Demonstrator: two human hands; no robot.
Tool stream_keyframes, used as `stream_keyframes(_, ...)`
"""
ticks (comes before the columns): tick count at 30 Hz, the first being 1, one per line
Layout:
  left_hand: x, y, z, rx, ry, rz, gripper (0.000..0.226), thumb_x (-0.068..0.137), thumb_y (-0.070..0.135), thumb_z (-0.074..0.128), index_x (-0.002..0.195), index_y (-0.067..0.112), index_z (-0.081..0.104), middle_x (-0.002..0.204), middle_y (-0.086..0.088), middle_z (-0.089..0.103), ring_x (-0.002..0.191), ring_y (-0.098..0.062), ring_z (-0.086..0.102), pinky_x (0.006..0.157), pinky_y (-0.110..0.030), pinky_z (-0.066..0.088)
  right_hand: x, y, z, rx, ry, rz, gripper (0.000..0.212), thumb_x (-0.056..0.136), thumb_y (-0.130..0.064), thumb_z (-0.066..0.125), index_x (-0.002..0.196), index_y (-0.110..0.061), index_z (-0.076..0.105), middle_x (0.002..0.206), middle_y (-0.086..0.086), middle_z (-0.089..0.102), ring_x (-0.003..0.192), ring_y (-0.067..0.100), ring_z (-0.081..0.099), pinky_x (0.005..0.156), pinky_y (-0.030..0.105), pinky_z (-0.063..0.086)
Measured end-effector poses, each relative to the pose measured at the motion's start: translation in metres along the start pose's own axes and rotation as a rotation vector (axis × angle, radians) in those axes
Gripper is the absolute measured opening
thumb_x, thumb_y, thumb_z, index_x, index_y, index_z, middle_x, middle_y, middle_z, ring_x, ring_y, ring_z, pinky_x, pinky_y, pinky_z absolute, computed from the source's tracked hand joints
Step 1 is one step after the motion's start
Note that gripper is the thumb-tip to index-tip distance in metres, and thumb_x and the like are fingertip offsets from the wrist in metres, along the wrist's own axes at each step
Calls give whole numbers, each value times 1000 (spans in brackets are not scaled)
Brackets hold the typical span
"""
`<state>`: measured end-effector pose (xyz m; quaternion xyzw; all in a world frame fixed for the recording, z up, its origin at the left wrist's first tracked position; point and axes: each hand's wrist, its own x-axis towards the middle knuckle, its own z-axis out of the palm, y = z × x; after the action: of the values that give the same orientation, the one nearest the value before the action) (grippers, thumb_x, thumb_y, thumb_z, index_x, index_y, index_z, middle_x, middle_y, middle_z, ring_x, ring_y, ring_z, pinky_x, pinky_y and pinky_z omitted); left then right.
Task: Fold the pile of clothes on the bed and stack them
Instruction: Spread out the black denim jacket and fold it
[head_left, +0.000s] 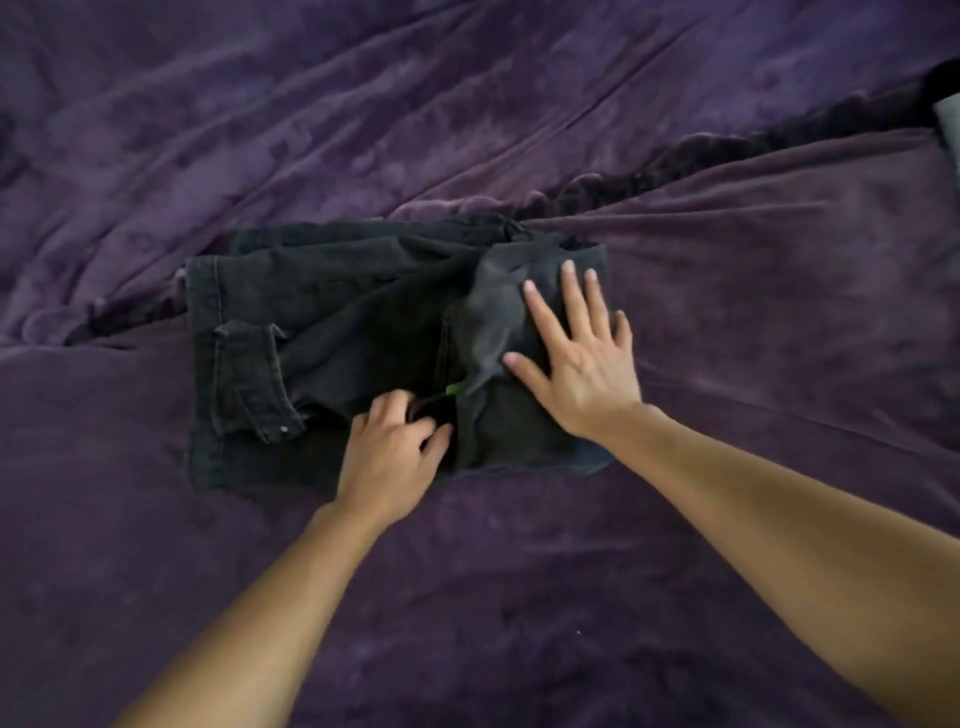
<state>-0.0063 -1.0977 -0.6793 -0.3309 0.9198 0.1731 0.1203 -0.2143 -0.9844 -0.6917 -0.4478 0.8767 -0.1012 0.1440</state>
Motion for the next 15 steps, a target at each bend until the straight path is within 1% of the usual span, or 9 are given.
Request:
stream_keyframes(2,-17,-19,0,56,-2,-38,29,94,31,57,85,9,73,115,-12,57,108,-33,51,84,-42,40,11,-4,28,-126,-76,5,77,89,-74,18,152,-36,-4,161,6,-16,147,32,-17,110,67,12)
stream_keyframes(4,-25,-30,-2,43,19,-116,24,92,27,59,89,8,73,117,-14,56,109,-35,52,85,-44,41,13,-6,46,-217,-109,11,79,89,-74,16,152,-34,-7,160,8,-20,145,35,-22,109,70,8)
stream_keyframes(6,-19,-22,-5,-27,142,-120,23,93,28,58,103,11,70,128,-16,51,116,-38,50,89,-48,42,17,-10,50,-260,-141,29,80,89,-73,17,152,-32,-10,159,9,-23,143,37,-25,109,71,6)
stream_keyframes(8,-4,-6,-8,-11,247,-17,39,93,36,50,129,22,57,144,-16,40,129,-37,40,98,-50,37,19,-14,46,-239,-148,17,80,90,-72,21,152,-32,-10,159,8,-24,143,36,-26,109,70,6)
stream_keyframes(9,4,0,-9,43,235,48,46,94,43,45,138,30,47,151,-15,31,137,-36,32,104,-53,32,17,-13,39,-180,-129,-6,80,90,-71,25,153,-33,-6,159,8,-21,144,34,-24,110,69,8)
stream_keyframes(10,12,3,-7,104,165,87,51,94,51,40,143,37,37,156,-13,21,142,-37,21,108,-57,25,13,-9,30,-91,-84,-32,79,89,-70,31,153,-34,0,161,7,-16,146,32,-18,111,65,12)
stream_keyframes(12,27,-3,4,195,-43,67,57,92,63,28,146,49,16,161,-7,-2,146,-37,-5,110,-66,10,0,8,18,170,68,-12,77,87,-66,44,151,-36,14,162,3,2,149,25,0,111,50,23)
stream_keyframes(13,34,-10,13,216,-143,35,58,92,66,22,146,51,7,160,-4,-11,145,-36,-15,110,-69,5,-7,19,15,345,109,98,79,83,-67,51,149,-38,18,161,0,11,147,19,12,109,42,27)
stream_keyframes(15,46,-20,29,219,-253,1,58,92,67,18,145,53,-1,159,-2,-19,142,-35,-25,109,-70,-1,-16,32,13,774,43,465,98,68,-74,66,147,-39,21,153,-7,31,136,9,35,105,32,35)
